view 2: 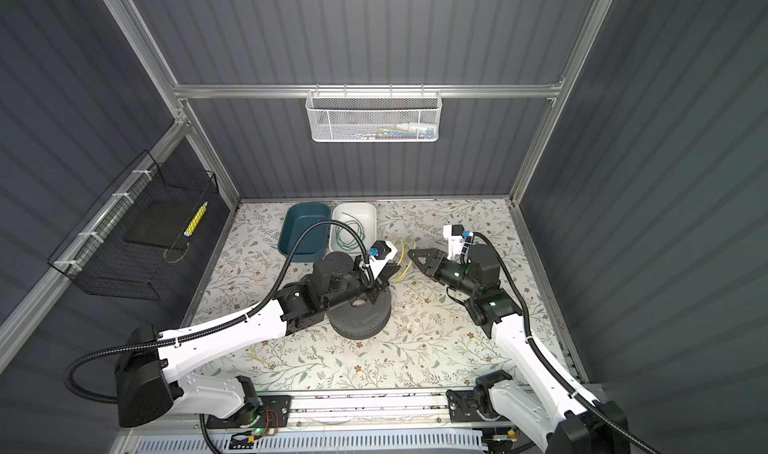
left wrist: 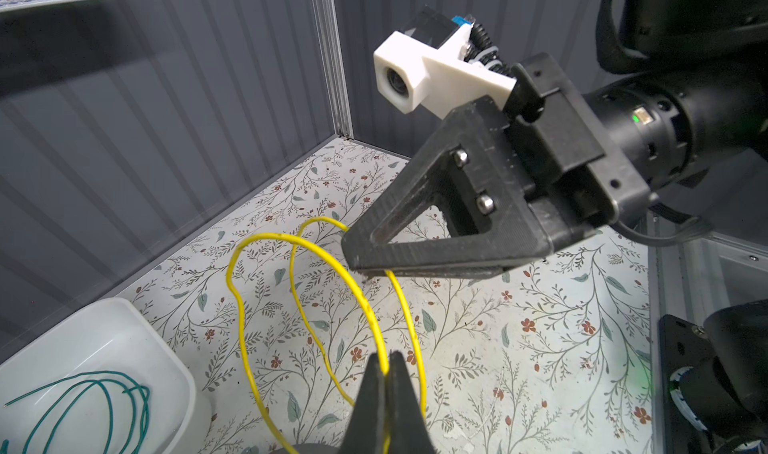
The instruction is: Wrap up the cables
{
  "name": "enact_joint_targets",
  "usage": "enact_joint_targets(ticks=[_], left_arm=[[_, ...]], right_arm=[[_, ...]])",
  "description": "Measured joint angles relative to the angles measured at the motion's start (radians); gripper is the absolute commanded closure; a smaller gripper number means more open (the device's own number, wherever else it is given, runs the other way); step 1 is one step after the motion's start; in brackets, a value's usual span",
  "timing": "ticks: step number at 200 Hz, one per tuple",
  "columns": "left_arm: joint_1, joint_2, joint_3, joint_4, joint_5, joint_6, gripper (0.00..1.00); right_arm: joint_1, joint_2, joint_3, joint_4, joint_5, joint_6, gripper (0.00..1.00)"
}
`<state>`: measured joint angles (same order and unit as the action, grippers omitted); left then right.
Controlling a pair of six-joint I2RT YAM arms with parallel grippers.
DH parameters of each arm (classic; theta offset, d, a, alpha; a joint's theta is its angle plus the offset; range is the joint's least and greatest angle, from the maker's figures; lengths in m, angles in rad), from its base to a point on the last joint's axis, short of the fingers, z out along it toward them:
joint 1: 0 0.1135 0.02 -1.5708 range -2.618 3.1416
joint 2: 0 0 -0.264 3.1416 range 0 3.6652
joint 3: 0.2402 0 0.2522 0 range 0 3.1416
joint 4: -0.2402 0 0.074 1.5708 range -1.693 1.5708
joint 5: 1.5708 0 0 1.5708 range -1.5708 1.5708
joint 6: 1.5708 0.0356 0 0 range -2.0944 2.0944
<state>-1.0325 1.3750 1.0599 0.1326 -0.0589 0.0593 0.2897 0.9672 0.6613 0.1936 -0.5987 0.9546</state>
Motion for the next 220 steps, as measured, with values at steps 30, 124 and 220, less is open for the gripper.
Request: enact_joint_targets(ticks=[30,124,220], left_arm=[[0.0,0.005,0.026,0.001,0.011,0.0,1.0],[0.0,-0.031,0.054,-0.081,0.068,0.027,1.0],[0.0,-0.19,-0.011,-0.246,0.082,0.059,1.0]], right_arm=[[0.0,-0.009,0.0,-0.002,0.003,-0.016,0.81],[-0.019,0.035,0.03,0.003,0.072,-0.031,1.0],[-0.259,0.117,0.093,0.094,0.089,0.012,1.0]])
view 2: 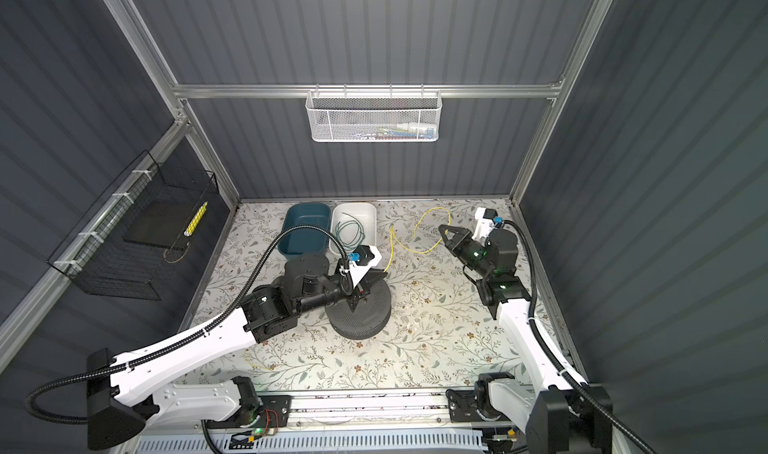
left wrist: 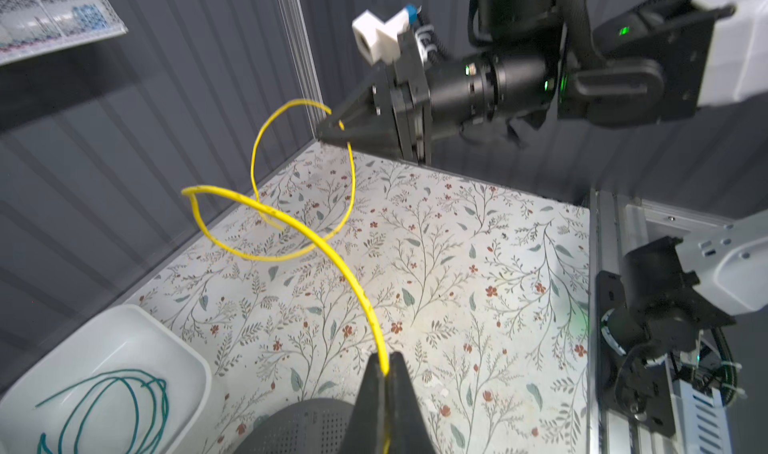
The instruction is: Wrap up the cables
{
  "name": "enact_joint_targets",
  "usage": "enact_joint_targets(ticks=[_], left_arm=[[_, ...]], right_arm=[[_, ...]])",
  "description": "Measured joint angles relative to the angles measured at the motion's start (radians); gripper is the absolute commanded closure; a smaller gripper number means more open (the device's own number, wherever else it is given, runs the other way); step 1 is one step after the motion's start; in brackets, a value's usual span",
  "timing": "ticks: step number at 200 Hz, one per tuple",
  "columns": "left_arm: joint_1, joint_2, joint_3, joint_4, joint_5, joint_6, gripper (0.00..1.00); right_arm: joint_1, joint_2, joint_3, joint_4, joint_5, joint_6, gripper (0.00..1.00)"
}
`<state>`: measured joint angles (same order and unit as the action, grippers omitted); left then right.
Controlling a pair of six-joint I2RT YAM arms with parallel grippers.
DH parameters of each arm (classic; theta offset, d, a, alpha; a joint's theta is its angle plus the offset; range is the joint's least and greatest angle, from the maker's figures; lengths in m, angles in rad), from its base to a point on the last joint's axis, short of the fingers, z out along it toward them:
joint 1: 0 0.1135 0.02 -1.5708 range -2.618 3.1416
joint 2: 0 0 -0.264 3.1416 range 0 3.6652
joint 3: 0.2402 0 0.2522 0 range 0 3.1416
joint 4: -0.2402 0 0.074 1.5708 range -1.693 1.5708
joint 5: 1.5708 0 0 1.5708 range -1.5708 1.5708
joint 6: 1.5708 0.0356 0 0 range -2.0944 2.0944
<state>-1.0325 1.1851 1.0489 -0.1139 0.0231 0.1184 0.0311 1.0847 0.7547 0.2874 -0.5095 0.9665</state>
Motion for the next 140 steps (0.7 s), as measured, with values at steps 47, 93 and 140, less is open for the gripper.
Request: enact_joint_targets(ticks=[47,93,140], left_arm=[[0.0,-0.017,-0.039,-0.114,-0.045,0.026,1.0],[0.0,-0.003,-0.097,-0.138,-0.175,0.055,1.0],[-0.001,0.062,-0.128,-0.11,-0.31,0.079,1.0]], right_arm=[[-0.13,0.008,0.064,0.019,-0.015,0.035,1.0],[-0.246,0.005,0.093,0.057,-0.043,0.1,1.0],[-0.32,-0.005,0.095,0.082,-0.098,0.177,1.0]])
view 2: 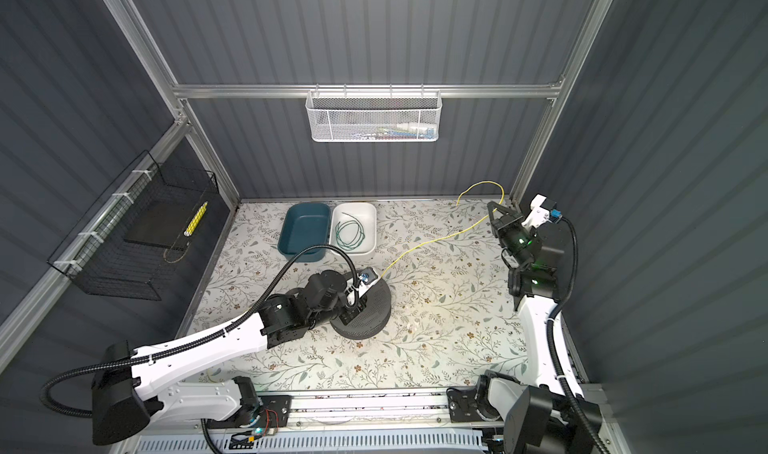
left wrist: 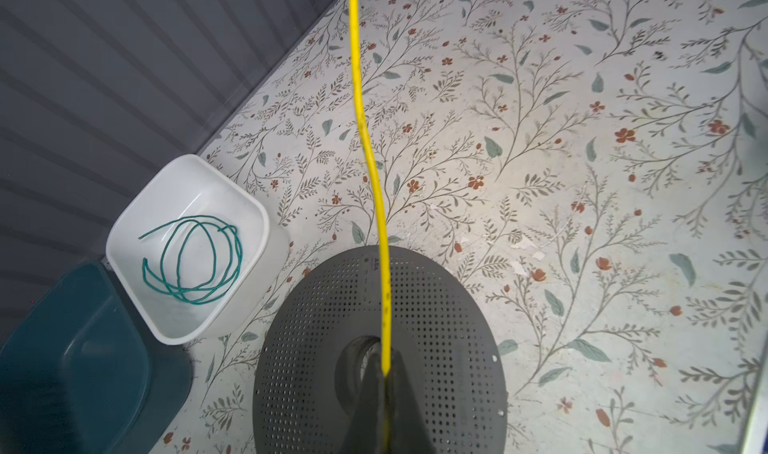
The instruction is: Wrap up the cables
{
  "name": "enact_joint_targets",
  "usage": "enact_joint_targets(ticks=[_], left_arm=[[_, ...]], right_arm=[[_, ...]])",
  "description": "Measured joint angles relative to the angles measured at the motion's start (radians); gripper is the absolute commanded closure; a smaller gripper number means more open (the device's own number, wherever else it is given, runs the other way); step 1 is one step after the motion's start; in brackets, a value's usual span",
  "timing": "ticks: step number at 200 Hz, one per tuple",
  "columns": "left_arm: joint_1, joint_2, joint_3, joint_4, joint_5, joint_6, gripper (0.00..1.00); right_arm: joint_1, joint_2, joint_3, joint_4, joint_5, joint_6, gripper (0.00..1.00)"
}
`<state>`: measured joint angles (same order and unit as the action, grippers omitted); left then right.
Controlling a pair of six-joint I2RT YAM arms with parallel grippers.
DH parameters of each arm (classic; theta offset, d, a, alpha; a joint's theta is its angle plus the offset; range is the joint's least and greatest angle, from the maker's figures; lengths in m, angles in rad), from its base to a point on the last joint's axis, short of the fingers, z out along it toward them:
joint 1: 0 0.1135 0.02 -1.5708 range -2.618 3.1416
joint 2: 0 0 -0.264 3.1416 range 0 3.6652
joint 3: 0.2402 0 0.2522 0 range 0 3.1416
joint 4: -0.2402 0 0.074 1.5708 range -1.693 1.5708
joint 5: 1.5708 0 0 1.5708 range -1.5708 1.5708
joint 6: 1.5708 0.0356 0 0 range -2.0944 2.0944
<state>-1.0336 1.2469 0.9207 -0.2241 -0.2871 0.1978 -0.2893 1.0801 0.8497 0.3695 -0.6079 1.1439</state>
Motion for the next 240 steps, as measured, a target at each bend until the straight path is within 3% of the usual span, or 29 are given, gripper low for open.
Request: enact_joint_targets(ticks=[115,135,176,195,240], left_arm=[[-0.008,0.027,-0.059,0.119,-0.057,-0.011,1.0],[-0.008,0.027,-0.053,0.115,-0.067,-0.01,0.83],[0.003,0.017,0.013,-0.079,-0.135,0.034,0.42],[0.003,-0.003,0.087,-0.117,-0.148,0.066,0.35],[0.003,0.002,0.366,-0.134,-0.116,0.117,0.34]], right_arm=[[-0.072,0.0,-0.001,0.045,-0.128,0.13,1.0],[-0.072,-0.011,-0.008,0.049,-0.128,0.129,1.0],[-0.08,-0.09,-0.024,0.042,-0.038,0.072,1.0],[-0.076,-0.135,-0.048,0.019,-0.018,0.04,1.0],[-0.034,-0.187,-0.09,-0.062,0.019,-0.025,1.0]])
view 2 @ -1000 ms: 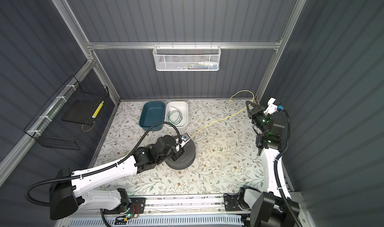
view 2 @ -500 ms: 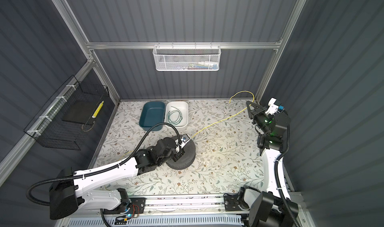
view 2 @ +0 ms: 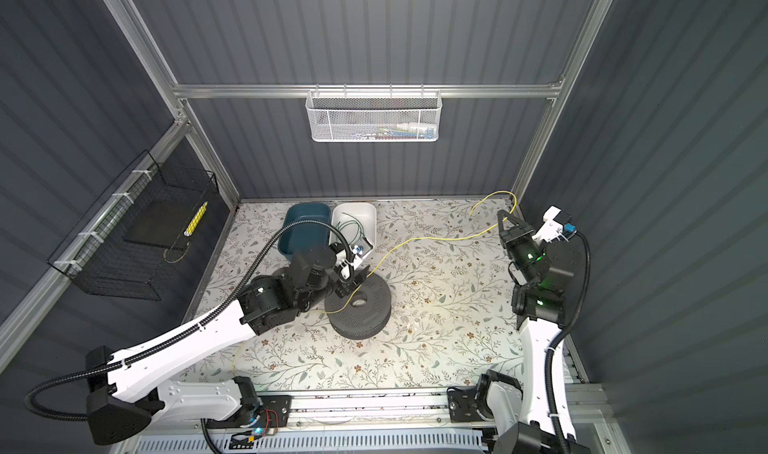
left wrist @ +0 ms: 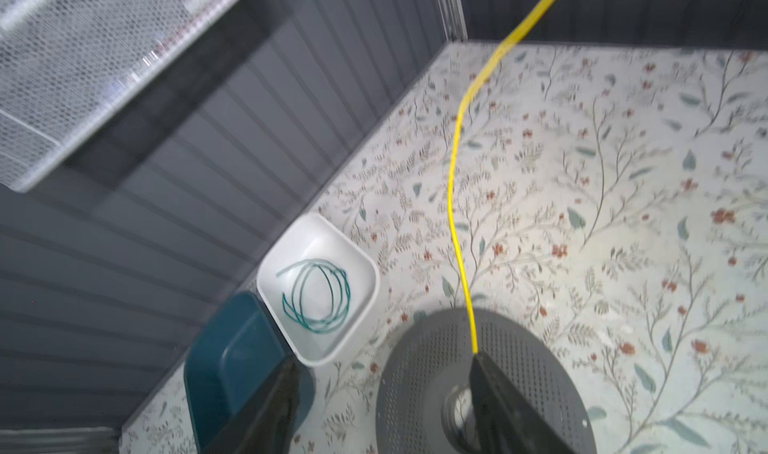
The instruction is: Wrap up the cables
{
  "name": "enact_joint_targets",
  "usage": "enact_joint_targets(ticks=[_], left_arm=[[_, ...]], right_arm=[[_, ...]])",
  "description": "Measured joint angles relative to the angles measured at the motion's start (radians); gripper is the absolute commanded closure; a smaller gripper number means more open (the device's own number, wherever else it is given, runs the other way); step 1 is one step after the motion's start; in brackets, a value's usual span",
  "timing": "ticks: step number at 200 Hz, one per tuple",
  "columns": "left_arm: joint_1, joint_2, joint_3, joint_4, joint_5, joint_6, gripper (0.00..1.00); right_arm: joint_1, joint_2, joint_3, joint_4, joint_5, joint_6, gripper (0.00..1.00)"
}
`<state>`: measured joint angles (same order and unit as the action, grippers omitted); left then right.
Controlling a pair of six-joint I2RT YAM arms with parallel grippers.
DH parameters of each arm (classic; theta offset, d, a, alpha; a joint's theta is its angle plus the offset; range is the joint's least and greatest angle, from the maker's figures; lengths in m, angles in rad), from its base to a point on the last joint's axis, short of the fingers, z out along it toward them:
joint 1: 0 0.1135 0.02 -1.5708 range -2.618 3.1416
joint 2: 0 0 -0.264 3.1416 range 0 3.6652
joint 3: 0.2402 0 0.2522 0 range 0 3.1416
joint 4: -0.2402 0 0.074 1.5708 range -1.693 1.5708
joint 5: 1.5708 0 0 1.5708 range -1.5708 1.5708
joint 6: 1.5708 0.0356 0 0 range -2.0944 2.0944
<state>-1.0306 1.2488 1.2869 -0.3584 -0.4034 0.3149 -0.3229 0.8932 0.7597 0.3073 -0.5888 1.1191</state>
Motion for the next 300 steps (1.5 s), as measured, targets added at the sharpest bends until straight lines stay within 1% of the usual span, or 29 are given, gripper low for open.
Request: enact_joint_targets(ticks=[24,45,55,87,118,141,162,184,194,208,227,245,256,286,300], left_arm=[[0.0,0.081,0.149,0.032,0.082,0.02,0.36],[0.0,0.217,0.258,0.091,0.186,0.031,0.38],[-0.002,0.294,0.296,0.124,0.245,0.032,0.41],[-0.012,0.509,0.364,0.203,0.393,0.021,0.49],[-0.025,0.623,0.39,0.251,0.471,0.014,0.54],[-0.03,0.643,0.402,0.283,0.491,0.006,0.6],[-0.031,0.643,0.421,0.308,0.498,0.002,0.69],[-0.031,0.643,0.434,0.342,0.499,-0.003,0.81],[-0.032,0.643,0.434,0.352,0.502,-0.01,0.84],[-0.034,0.643,0.434,0.353,0.51,-0.009,0.83],[-0.036,0.643,0.434,0.357,0.519,-0.008,0.7],[-0.038,0.643,0.434,0.356,0.526,-0.015,0.66],[-0.038,0.644,0.435,0.355,0.529,-0.013,0.67],[-0.038,0.658,0.458,0.35,0.531,-0.012,0.76],[-0.038,0.669,0.467,0.344,0.531,-0.012,0.76]], right_arm=[[0.056,-0.018,-0.002,-0.042,0.03,-0.038,1.0],[0.111,-0.025,-0.003,-0.061,0.051,-0.062,1.0],[0.137,-0.028,-0.006,-0.066,0.06,-0.071,1.0],[0.209,-0.04,-0.038,-0.085,0.085,-0.085,1.0],[0.245,-0.055,-0.058,-0.109,0.099,-0.093,1.0],[0.249,-0.071,-0.059,-0.115,0.102,-0.1,1.0],[0.255,-0.082,-0.062,-0.115,0.104,-0.1,1.0],[0.263,-0.083,-0.072,-0.115,0.106,-0.102,1.0],[0.266,-0.082,-0.078,-0.115,0.107,-0.103,1.0],[0.27,-0.079,-0.081,-0.114,0.108,-0.103,1.0],[0.276,-0.073,-0.087,-0.112,0.108,-0.103,1.0],[0.283,-0.068,-0.093,-0.111,0.108,-0.102,1.0],[0.287,-0.066,-0.095,-0.111,0.108,-0.102,1.0],[0.296,-0.066,-0.095,-0.105,0.112,-0.102,1.0],[0.299,-0.066,-0.096,-0.099,0.115,-0.102,1.0]])
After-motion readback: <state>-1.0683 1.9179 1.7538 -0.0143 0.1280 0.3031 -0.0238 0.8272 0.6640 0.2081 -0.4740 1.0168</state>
